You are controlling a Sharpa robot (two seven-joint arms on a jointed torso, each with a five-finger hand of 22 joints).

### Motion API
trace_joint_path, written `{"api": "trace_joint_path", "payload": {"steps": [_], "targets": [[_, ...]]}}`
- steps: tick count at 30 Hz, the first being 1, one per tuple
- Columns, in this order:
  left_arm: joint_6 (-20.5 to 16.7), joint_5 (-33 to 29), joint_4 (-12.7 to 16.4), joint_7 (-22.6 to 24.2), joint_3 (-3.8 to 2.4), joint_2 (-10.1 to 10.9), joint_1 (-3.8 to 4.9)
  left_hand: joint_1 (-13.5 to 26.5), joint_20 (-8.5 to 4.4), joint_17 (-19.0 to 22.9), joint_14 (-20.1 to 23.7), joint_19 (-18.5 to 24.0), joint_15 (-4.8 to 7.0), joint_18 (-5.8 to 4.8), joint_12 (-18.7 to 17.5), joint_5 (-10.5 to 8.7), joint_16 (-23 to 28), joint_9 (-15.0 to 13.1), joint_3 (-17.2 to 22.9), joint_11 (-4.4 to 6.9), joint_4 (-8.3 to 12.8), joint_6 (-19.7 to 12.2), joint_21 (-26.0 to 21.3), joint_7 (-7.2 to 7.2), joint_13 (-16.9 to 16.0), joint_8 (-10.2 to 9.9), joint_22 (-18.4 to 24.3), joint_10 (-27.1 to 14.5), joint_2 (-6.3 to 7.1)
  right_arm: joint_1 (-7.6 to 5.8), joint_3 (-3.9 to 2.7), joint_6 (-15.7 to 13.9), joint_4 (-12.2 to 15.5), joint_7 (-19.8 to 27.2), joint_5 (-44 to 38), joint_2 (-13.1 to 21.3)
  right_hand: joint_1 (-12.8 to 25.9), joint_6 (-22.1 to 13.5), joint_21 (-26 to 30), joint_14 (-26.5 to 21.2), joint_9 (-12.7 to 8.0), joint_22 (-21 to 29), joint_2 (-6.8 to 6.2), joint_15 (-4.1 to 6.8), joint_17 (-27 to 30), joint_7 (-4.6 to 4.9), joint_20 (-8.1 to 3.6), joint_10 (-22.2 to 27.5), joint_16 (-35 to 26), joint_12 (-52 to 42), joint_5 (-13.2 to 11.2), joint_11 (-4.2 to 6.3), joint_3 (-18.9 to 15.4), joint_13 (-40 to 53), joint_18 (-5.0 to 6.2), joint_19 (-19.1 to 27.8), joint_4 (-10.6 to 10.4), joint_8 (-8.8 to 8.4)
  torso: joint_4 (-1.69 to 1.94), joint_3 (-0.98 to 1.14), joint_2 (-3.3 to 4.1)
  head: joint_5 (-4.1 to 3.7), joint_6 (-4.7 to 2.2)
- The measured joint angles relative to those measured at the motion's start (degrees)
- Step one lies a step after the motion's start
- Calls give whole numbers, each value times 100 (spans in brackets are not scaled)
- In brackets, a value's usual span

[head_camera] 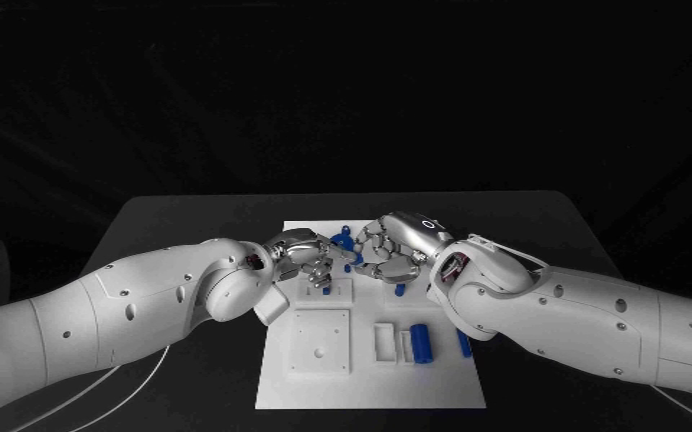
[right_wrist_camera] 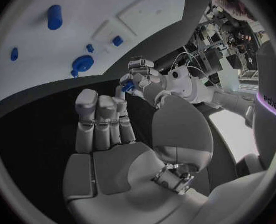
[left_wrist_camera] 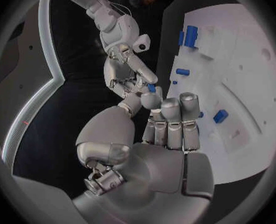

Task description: Assemble the parts on the task board

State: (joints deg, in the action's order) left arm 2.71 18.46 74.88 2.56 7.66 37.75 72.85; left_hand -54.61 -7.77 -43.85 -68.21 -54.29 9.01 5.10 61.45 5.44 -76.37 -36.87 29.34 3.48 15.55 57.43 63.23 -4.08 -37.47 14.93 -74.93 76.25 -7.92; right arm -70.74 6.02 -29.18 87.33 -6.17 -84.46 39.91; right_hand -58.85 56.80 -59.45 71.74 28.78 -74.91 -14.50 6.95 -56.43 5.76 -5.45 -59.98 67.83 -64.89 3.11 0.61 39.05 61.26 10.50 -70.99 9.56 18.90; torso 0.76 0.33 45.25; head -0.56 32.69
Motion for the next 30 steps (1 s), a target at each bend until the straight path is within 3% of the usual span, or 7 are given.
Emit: {"api": "trace_joint_path", "payload": {"steps": [14, 20, 25, 30], "targets": [[-52, 53, -11, -48, -3, -2, 3, 96, -20, 14, -16, -20, 23, -19, 0, 272, 0, -3, 91, 16, 72, 0, 0, 0, 5, 62, 1, 16, 56, 4, 4, -19, -12, 0, 24, 9, -14, -38, 22, -20, -5, 0, -14, -20, -5, 31, 0, 40, -22, 1, 0, -41, -74, -6, -10, 19, -11, -34, 3, 2, 1, 0, -8], [-174, 256, -49, -132, -6, 18, 6, 140, -1, 26, -16, -40, 24, -20, 0, 389, 0, -3, 110, 21, 61, 0, 0, 0, 11, 125, 1, 21, 100, 9, -9, -135, -47, 34, 123, 132, 17, -161, 45, -45, -52, 0, -44, -45, -11, 32, 0, 71, -27, 0, 0, -72, -150, -6, -34, 39, -56, -144, -1, 3, 1, 5, -20], [-240, 570, -108, -327, -8, 88, 26, 218, -21, 34, -36, -60, 45, -20, 0, 414, -31, -4, 129, 72, 43, 0, 1, 0, 20, 194, 2, 72, 116, 10, -172, -265, -205, 104, 374, 260, -6, -172, 67, -43, -62, 0, -67, -84, -11, 41, 1, 92, -50, 24, 0, -92, -150, -14, -35, 40, -56, -182, -2, 5, -3, 22, -27], [-220, 890, -102, -718, -7, 174, 157, 261, -41, 40, -66, -122, 74, -20, -22, 565, -40, -5, 129, 118, 43, 0, 22, 0, 49, 266, 2, 118, 146, 9, -387, -346, -381, 180, 673, 372, -6, -173, 67, -43, -62, -4, -66, -84, -10, 42, 1, 92, -51, 33, 24, -92, -166, -18, -35, 41, -72, -181, -4, 11, -14, 42, -15]]}}
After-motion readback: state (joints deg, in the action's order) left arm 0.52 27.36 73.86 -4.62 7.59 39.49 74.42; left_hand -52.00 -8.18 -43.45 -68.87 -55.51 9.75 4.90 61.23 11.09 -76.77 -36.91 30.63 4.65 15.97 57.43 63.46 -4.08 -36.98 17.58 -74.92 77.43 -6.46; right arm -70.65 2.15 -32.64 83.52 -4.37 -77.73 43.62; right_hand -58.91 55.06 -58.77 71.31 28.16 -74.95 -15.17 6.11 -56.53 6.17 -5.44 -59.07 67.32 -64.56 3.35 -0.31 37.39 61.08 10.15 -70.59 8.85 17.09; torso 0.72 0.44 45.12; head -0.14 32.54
